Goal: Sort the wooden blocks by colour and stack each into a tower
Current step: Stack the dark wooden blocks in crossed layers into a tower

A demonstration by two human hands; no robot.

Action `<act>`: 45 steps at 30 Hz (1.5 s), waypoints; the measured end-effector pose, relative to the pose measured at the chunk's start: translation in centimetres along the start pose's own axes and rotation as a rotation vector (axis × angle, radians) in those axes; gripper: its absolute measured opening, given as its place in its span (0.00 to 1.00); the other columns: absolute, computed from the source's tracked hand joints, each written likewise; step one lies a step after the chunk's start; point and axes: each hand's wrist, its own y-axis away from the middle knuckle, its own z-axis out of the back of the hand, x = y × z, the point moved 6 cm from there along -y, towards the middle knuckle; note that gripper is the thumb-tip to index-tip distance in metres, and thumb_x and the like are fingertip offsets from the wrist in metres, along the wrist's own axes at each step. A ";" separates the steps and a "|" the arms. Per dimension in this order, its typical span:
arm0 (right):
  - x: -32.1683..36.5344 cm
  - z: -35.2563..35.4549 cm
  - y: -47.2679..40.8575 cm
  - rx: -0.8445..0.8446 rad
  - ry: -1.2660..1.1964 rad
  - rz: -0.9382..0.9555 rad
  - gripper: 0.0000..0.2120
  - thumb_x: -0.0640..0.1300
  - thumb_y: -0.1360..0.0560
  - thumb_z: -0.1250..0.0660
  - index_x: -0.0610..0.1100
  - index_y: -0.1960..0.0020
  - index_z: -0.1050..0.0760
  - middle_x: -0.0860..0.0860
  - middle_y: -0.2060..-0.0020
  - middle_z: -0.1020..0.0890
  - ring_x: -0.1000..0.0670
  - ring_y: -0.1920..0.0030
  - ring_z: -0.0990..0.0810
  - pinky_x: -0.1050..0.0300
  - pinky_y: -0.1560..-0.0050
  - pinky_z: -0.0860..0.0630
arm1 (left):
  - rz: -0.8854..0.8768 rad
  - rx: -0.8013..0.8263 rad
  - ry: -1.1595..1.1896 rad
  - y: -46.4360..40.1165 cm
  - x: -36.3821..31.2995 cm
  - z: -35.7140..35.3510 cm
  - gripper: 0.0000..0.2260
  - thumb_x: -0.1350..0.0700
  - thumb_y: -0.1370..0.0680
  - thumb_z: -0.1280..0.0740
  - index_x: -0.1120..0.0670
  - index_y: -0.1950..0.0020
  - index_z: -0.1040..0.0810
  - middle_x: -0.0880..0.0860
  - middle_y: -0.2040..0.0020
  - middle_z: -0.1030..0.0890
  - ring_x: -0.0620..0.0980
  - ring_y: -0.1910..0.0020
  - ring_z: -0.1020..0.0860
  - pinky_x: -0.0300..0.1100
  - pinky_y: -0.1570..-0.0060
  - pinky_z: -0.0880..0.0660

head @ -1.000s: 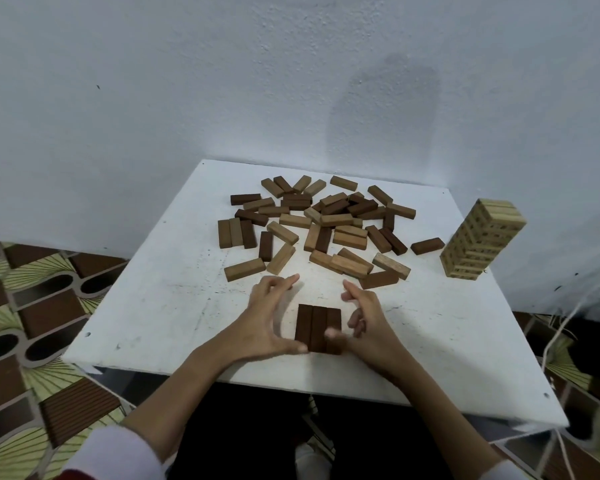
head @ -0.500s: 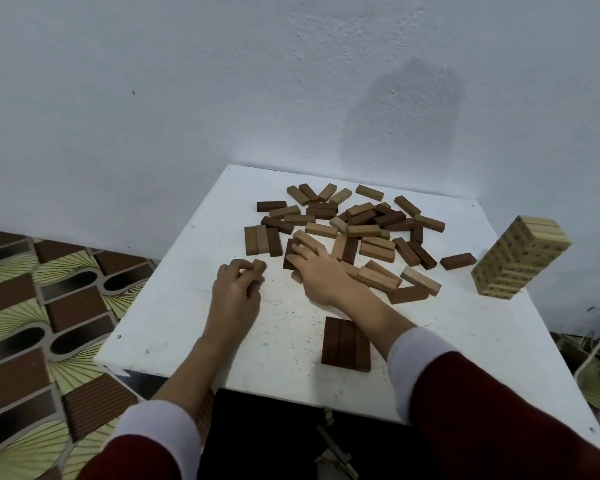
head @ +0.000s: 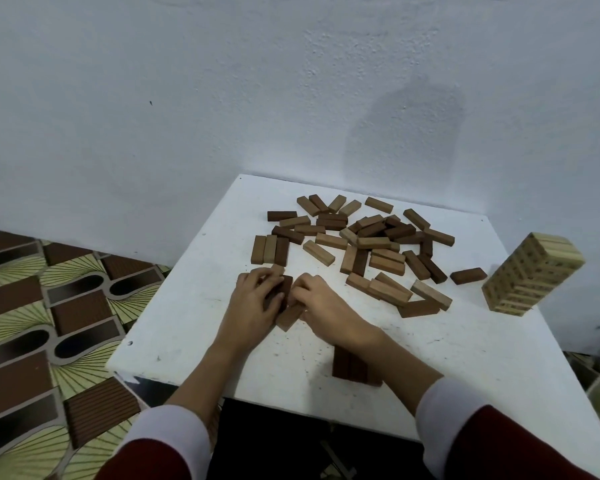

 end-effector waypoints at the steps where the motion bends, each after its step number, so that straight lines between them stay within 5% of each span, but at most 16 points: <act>1: -0.2 0.3 0.0 0.003 0.016 -0.016 0.10 0.35 0.27 0.33 0.42 0.46 0.25 0.46 0.44 0.28 0.45 0.45 0.32 0.55 0.49 0.29 | 0.003 -0.008 0.015 0.0 0.1 0.0 0.16 0.54 0.23 0.38 0.56 0.37 0.23 0.51 0.37 0.28 0.49 0.39 0.34 0.41 0.40 0.33; 7: -1.8 0.9 -0.7 0.042 -0.100 -0.185 0.17 0.36 0.29 0.29 0.41 0.42 0.28 0.46 0.41 0.31 0.46 0.42 0.32 0.57 0.45 0.30 | -0.010 -0.021 0.196 0.2 -0.1 0.3 0.14 0.64 0.25 0.38 0.58 0.41 0.22 0.49 0.43 0.23 0.46 0.44 0.25 0.41 0.42 0.27; 9: -2.1 0.9 -0.7 0.038 -0.214 -0.258 0.23 0.35 0.29 0.29 0.41 0.37 0.32 0.46 0.38 0.33 0.47 0.39 0.31 0.61 0.44 0.32 | 0.037 -0.008 0.269 0.3 -0.1 0.3 0.15 0.58 0.26 0.36 0.56 0.40 0.24 0.49 0.45 0.23 0.45 0.47 0.24 0.44 0.45 0.25; 14: -2.4 0.8 -0.8 0.056 -0.251 -0.309 0.27 0.38 0.29 0.29 0.42 0.33 0.34 0.47 0.36 0.32 0.48 0.39 0.30 0.63 0.45 0.33 | 0.057 0.086 0.168 0.3 0.2 -0.4 0.38 0.37 0.36 0.29 0.51 0.31 0.34 0.40 0.43 0.33 0.44 0.40 0.34 0.43 0.46 0.27; 19: -2.7 0.9 -0.5 0.114 -0.377 -0.343 0.33 0.37 0.33 0.25 0.44 0.32 0.36 0.47 0.40 0.30 0.52 0.55 0.26 0.66 0.60 0.28 | 0.047 0.105 0.199 0.4 0.3 -0.4 0.35 0.49 0.35 0.30 0.47 0.29 0.37 0.34 0.44 0.32 0.44 0.41 0.31 0.49 0.43 0.26; 23: -3.1 0.6 -0.1 0.139 -0.446 -0.363 0.42 0.39 0.35 0.23 0.45 0.28 0.42 0.49 0.38 0.33 0.53 0.53 0.27 0.64 0.59 0.26 | 0.041 0.169 0.230 0.5 0.2 -0.3 0.37 0.49 0.37 0.33 0.46 0.28 0.38 0.44 0.38 0.29 0.43 0.39 0.31 0.46 0.38 0.28; 27: -3.1 0.4 0.1 0.133 -0.527 -0.380 0.42 0.38 0.34 0.23 0.46 0.27 0.43 0.48 0.38 0.33 0.54 0.53 0.28 0.65 0.60 0.27 | -0.002 0.148 0.160 0.4 -0.3 -0.3 0.39 0.47 0.35 0.28 0.51 0.28 0.39 0.40 0.40 0.34 0.42 0.38 0.34 0.37 0.40 0.33; 45: -2.3 -0.2 -0.4 0.156 -0.462 -0.333 0.45 0.36 0.33 0.24 0.47 0.25 0.47 0.47 0.32 0.36 0.53 0.56 0.26 0.69 0.66 0.28 | 0.045 0.140 0.194 0.5 -0.1 -0.1 0.40 0.52 0.38 0.28 0.53 0.28 0.39 0.43 0.40 0.33 0.44 0.37 0.35 0.38 0.41 0.32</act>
